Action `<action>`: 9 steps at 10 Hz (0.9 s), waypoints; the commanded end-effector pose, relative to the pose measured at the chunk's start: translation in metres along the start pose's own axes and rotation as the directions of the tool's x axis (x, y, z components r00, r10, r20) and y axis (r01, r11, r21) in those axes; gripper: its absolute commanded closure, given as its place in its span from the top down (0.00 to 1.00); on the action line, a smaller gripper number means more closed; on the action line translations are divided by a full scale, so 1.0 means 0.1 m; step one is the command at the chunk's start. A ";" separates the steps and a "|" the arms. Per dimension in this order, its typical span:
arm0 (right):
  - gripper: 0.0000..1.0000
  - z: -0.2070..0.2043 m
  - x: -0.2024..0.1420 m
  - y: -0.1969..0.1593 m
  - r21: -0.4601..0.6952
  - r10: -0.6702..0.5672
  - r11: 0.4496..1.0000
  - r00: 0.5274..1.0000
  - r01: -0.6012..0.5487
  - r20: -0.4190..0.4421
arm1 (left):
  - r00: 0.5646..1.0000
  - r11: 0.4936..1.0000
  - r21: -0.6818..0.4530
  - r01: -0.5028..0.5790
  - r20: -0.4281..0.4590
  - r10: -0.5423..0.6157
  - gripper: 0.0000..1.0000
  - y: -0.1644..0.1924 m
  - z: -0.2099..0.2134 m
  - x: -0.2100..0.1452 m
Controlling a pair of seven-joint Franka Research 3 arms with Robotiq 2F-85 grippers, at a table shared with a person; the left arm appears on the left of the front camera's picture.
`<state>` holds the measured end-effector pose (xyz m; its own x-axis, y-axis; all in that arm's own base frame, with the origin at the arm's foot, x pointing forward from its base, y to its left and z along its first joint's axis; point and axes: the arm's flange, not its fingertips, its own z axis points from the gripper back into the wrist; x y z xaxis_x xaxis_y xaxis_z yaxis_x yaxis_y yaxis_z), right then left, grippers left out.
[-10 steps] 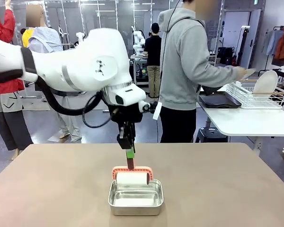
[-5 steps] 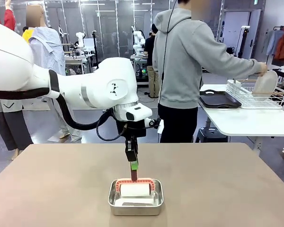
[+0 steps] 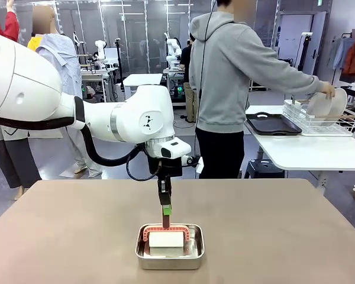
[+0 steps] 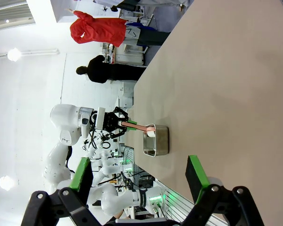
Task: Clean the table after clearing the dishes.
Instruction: Place the Lint Roller back on top of the Airtight Container.
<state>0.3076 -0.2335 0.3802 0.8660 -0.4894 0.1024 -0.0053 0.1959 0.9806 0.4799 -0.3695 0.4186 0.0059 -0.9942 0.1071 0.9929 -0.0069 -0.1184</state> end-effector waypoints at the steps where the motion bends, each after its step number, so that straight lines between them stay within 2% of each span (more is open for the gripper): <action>1: 1.00 -0.01 -0.01 0.04 0.012 0.003 1.000 1.000 -0.003 0.010 | 1.000 1.000 0.027 -0.010 -0.007 0.010 0.56 0.04 0.02 0.02; 2: 1.00 -0.01 -0.01 0.04 0.012 0.003 1.000 1.000 -0.003 0.010 | 1.000 0.999 0.031 -0.016 -0.004 0.016 0.79 0.03 0.05 0.01; 4: 1.00 -0.01 -0.01 0.04 0.012 0.003 1.000 1.000 -0.003 0.010 | 1.000 0.999 0.037 -0.014 0.002 0.014 1.00 0.01 0.09 0.01; 6: 1.00 -0.01 -0.01 0.04 0.012 0.003 1.000 1.000 -0.003 0.010 | 1.000 0.999 0.033 -0.001 0.008 0.001 1.00 0.01 0.11 0.01; 7: 1.00 -0.01 -0.01 0.04 0.012 0.003 1.000 1.000 -0.003 0.010 | 1.000 0.999 0.036 -0.002 0.013 0.002 0.97 -0.01 0.13 0.01; 9: 1.00 -0.01 -0.01 0.04 0.012 0.003 1.000 1.000 -0.003 0.010 | 1.000 1.000 0.016 0.003 0.017 -0.004 1.00 0.04 0.10 0.04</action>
<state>0.3076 -0.2335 0.3802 0.8660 -0.4894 0.1024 -0.0053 0.1959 0.9806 0.4851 -0.3724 0.4294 0.0048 -0.9920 0.1261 0.9949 -0.0080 -0.1007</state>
